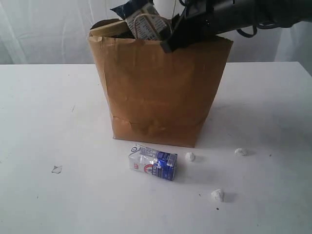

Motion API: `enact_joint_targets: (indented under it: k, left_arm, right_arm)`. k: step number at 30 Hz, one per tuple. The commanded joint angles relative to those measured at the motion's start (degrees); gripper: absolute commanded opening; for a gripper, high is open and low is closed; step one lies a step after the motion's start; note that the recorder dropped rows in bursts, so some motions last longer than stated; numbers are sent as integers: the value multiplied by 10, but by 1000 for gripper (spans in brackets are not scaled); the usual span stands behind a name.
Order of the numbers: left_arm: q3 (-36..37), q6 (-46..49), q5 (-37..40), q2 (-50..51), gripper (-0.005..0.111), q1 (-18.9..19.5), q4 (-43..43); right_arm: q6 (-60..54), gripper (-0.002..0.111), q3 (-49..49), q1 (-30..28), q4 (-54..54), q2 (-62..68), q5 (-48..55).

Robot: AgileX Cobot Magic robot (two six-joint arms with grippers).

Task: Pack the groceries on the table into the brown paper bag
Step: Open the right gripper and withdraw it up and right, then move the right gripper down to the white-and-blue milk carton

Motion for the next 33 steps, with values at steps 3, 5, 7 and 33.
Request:
enact_joint_targets:
  k: [3,5,7,33]
  left_arm:
    - [3,1,-6,-5,0,-4,2]
    - [3,1,-6,-5,0,-4,2]
    - [3,1,-6,-5,0,-4,2]
    - [3,1,-28,-5,0,-4,2]
  right_arm:
    - [4,39,-2,-2,-1,-50,1]
    - [4,39,-2,-2,-1,-68,0]
    - [4,39,-2,-2,-1,-82,-5]
    - [415,25,19,-3,-580,-222,413]
